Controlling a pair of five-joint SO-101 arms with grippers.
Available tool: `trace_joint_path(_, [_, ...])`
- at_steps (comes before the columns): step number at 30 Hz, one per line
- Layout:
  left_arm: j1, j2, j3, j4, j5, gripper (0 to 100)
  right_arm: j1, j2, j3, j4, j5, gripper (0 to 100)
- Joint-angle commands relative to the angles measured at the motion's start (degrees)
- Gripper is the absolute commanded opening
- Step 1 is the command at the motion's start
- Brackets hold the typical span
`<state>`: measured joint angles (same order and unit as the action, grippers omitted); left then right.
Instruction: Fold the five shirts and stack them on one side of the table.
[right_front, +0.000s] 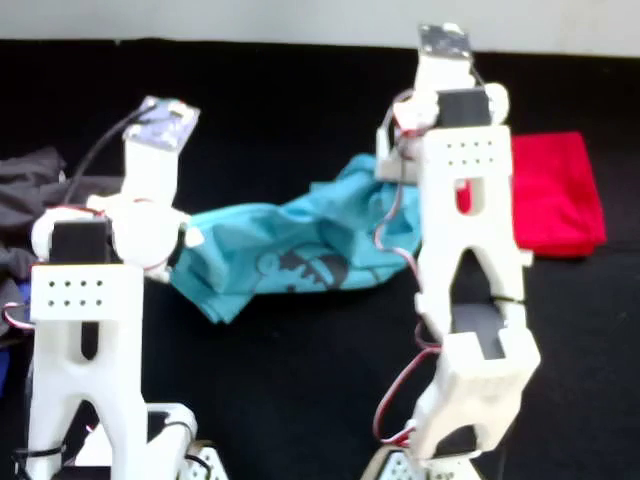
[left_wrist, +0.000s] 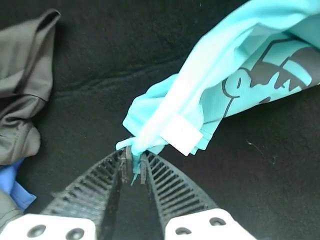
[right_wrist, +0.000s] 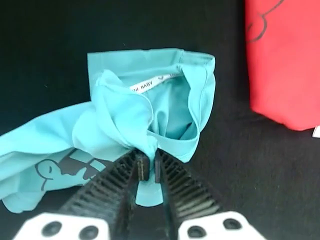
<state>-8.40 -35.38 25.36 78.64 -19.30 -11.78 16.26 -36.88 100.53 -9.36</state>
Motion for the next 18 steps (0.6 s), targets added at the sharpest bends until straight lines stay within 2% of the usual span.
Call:
trace_joint_path(1, [-0.7,-0.7,0.4,-1.2,-0.3,1,-0.6,-2.2,2.3,0.3,-0.8,0.5])
trace_joint_path(6, [-0.7,-0.7,0.5,-1.1,-0.3,1,-1.5,-13.8,18.2,-3.3,-4.0,0.5])
trace_joint_path(11, [-0.7,-0.7,0.7,-1.0,-0.3,1,-2.1,-30.4,53.8,-24.0,-3.3,0.5])
trace_joint_path(13, [-0.7,-0.7,0.7,-1.0,-0.3,1,-2.4,-34.9,63.6,-31.3,-0.4,0.7])
trace_joint_path(16, [-0.7,-0.7,0.7,-1.0,-0.3,1,-4.2,-37.1,66.7,-32.3,2.1,2.8])
trace_joint_path(18, [-0.6,-0.7,0.7,-1.1,-0.3,1,-5.4,-37.1,66.7,-29.9,2.1,9.4])
